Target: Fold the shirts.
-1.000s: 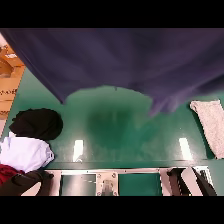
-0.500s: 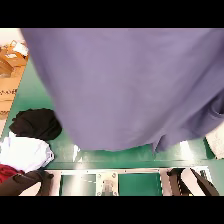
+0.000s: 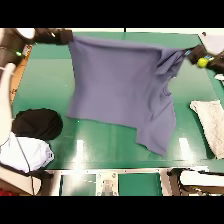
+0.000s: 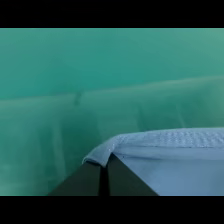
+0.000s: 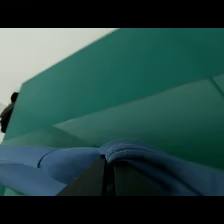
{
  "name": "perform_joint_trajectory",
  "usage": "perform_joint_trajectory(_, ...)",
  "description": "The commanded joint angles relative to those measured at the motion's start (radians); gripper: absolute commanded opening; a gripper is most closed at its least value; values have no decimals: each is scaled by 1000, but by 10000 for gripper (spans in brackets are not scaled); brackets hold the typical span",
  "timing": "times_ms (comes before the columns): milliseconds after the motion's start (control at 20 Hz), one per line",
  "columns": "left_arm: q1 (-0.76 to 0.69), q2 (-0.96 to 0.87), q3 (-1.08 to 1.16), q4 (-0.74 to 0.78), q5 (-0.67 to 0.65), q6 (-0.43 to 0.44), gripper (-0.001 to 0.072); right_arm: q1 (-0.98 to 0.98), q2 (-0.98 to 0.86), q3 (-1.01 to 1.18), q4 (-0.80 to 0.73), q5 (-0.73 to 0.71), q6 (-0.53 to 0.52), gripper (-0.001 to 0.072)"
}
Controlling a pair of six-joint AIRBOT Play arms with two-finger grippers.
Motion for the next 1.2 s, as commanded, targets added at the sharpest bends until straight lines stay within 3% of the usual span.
perform_joint_trajectory(0, 5, -169, -1, -194, 19, 134, 19, 40, -203, 14, -4, -21, -11, 21)
perform_joint_trajectory(50, 3, -195, -1, -215, 10, 131, 21, 39, -228, 14, -6, -18, -11, 29)
perform_joint_trajectory(100, 3, -208, -1, -220, -14, 115, 97, 30, -237, 14, -14, -10, -11, 203)
perform_joint_trajectory(150, 4, -212, -1, -217, -50, 100, 466, 8, -236, 15, -23, 15, -6, 413)
perform_joint_trajectory(200, 11, -209, 1, -217, -98, 83, 625, -26, -232, 23, -23, 70, 16, 471)
perform_joint_trajectory(250, 26, -201, 3, -221, -156, 70, 626, -77, -225, 33, -26, 150, 60, 467)
perform_joint_trajectory(300, 44, -196, 19, -221, -233, 71, 625, -138, -217, 36, -26, 227, 86, 376)
perform_joint_trajectory(350, 67, -188, 35, -220, -317, 71, 625, -196, -211, 35, -26, 306, 103, 173)
perform_joint_trajectory(500, 130, -186, 93, -223, -518, 42, 623, -344, -177, -21, -29, 492, 121, 92)
perform_joint_trajectory(550, 148, -186, 106, -223, -566, 23, 474, -380, -141, -79, -55, 508, 121, 45)
perform_joint_trajectory(600, 160, -186, 114, -224, -605, 22, 212, -412, -89, -151, -117, 500, 119, 44)
perform_joint_trajectory(650, 170, -186, 116, -225, -640, 23, 18, -437, -34, -224, -200, 479, 121, 33)
perform_joint_trajectory(700, 171, -186, 115, -222, -666, 24, 19, -464, 27, -305, -305, 446, 132, 31)
perform_joint_trajectory(750, 172, -186, 115, -222, -689, 34, 19, -489, 78, -376, -400, 416, 164, 93)
perform_joint_trajectory(800, 172, -186, 115, -222, -713, 46, 19, -513, 113, -438, -480, 386, 200, 283)
perform_joint_trajectory(850, 172, -186, 115, -222, -739, 57, 19, -539, 134, -495, -534, 364, 242, 424)
perform_joint_trajectory(1150, 179, -176, 111, -237, -777, 50, 19, -442, 120, -666, -526, 226, 252, 418)
